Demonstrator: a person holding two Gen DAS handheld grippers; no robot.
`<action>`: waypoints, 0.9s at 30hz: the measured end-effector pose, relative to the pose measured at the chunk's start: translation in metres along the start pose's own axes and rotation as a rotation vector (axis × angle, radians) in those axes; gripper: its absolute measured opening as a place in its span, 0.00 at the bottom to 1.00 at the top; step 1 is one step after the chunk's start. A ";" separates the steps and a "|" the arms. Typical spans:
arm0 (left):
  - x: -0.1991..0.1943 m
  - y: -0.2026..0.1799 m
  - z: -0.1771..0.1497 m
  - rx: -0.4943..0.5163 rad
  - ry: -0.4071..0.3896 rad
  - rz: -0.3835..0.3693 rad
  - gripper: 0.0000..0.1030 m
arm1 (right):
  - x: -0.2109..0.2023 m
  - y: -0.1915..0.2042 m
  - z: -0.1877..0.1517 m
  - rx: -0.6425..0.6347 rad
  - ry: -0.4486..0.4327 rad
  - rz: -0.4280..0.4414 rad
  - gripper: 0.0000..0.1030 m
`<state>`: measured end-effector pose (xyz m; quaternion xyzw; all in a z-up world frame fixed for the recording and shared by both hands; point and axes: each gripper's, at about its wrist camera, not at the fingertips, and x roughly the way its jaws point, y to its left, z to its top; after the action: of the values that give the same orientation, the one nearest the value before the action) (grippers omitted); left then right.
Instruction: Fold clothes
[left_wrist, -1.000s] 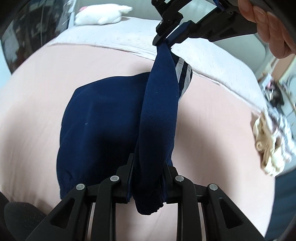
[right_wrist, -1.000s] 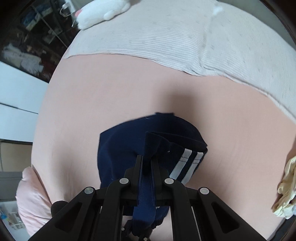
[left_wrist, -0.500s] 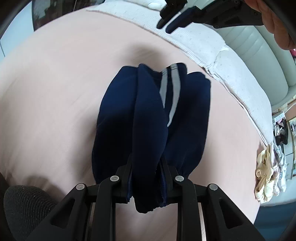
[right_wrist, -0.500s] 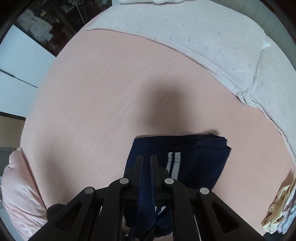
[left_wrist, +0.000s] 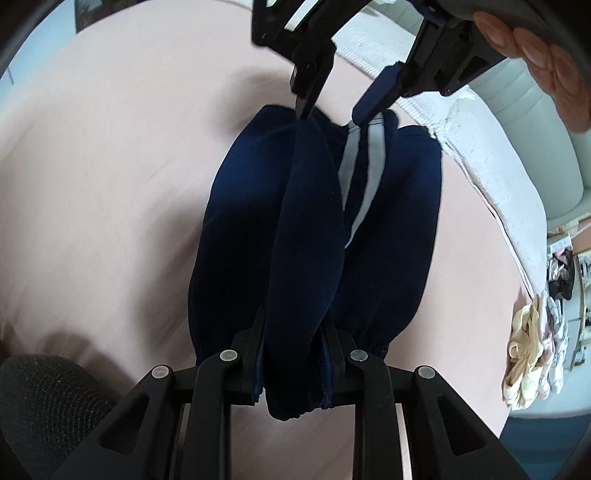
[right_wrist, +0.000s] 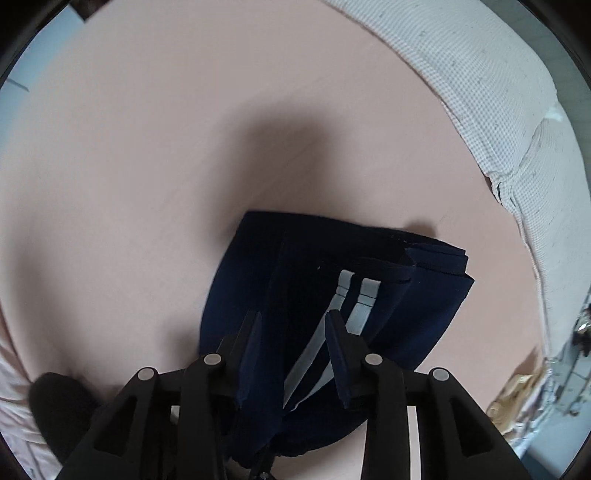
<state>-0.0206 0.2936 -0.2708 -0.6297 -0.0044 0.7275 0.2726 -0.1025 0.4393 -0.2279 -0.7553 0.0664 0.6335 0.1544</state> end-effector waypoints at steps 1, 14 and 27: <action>0.003 0.002 0.001 -0.016 0.009 0.002 0.21 | 0.005 0.004 0.000 -0.009 0.017 -0.004 0.34; -0.011 0.039 0.025 -0.166 0.000 0.072 0.58 | 0.014 0.026 -0.004 -0.085 0.000 0.186 0.34; -0.034 0.015 0.034 -0.109 -0.063 0.120 0.58 | -0.039 -0.008 -0.056 -0.036 -0.125 0.146 0.46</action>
<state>-0.0558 0.2788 -0.2378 -0.6196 -0.0149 0.7606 0.1933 -0.0554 0.4254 -0.1807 -0.7102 0.0999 0.6899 0.0980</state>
